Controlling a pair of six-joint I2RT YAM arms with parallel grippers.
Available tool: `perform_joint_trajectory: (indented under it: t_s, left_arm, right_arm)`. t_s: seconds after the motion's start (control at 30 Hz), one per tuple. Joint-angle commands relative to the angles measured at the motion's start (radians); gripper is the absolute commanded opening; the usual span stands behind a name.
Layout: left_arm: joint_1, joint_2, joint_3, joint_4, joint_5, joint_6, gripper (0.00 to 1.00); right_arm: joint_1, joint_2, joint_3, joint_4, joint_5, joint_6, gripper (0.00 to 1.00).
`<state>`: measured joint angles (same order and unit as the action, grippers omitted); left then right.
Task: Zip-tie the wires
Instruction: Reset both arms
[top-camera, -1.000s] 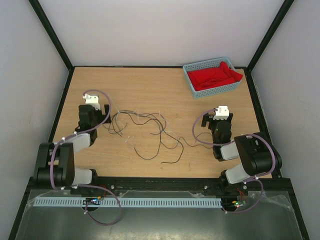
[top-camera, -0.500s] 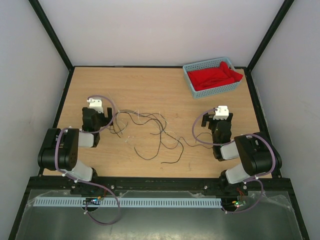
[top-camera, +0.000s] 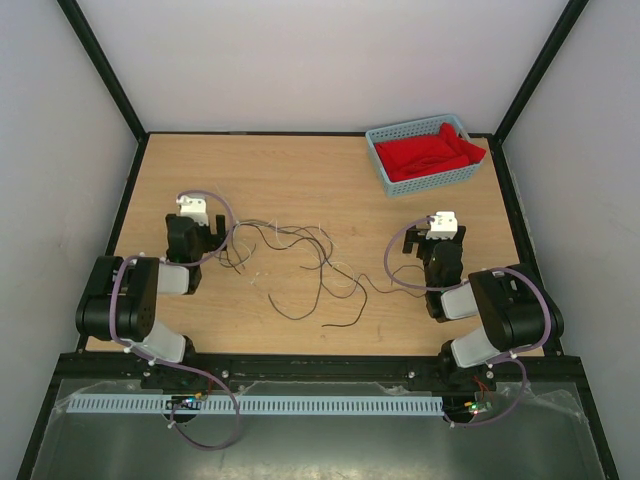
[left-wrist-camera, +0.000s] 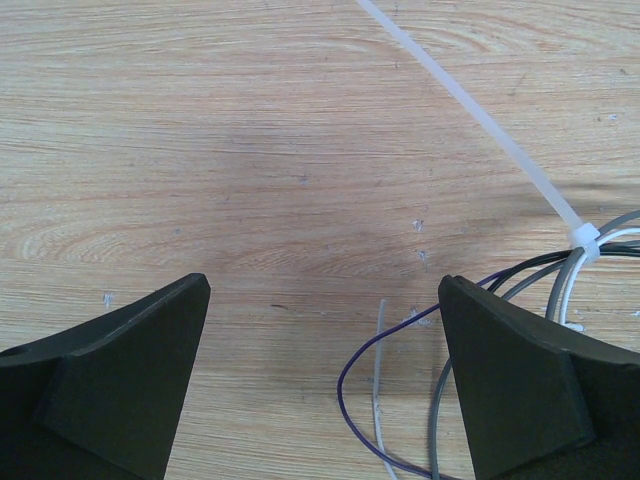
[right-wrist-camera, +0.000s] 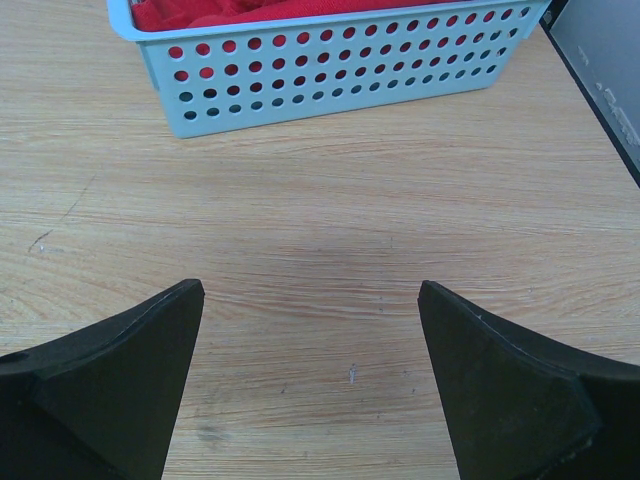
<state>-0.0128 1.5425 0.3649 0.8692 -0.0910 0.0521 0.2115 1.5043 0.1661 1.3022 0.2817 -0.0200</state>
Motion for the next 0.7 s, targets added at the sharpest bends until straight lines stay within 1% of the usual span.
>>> perform_joint_trajectory:
  t_s: [0.0, 0.3, 0.37, 0.43, 0.5, 0.57, 0.67]
  left_arm:
    - [-0.004, -0.001, 0.026, 0.020, -0.013, 0.009, 0.99]
    - [-0.003, 0.000, 0.027, 0.018, -0.012, 0.009, 0.99]
    - [0.000, -0.002, 0.026, 0.018, -0.003, 0.006, 0.99]
    - [0.001, -0.020, 0.026, 0.010, -0.024, 0.002, 0.99]
    - [0.001, -0.113, 0.017, -0.038, -0.066, -0.014, 0.99]
    - [-0.001, -0.221, 0.005, -0.104, -0.103, -0.030, 0.99]
    - [-0.001, -0.382, -0.037, -0.173, -0.136, -0.031, 0.99]
  right_arm:
    - [0.005, -0.003, 0.005, 0.019, 0.013, 0.002, 0.99]
    - [0.005, -0.007, -0.002, 0.030, 0.003, -0.003, 0.99]
    - [0.005, -0.051, -0.022, 0.036, -0.048, -0.022, 0.99]
    - [0.005, -0.140, -0.012, -0.064, -0.040, -0.020, 0.99]
    - [0.005, -0.207, 0.029, -0.202, 0.007, -0.003, 0.99]
    - [0.005, -0.229, 0.057, -0.267, 0.026, -0.002, 0.99]
    - [0.005, -0.213, 0.023, -0.178, -0.003, -0.009, 0.99]
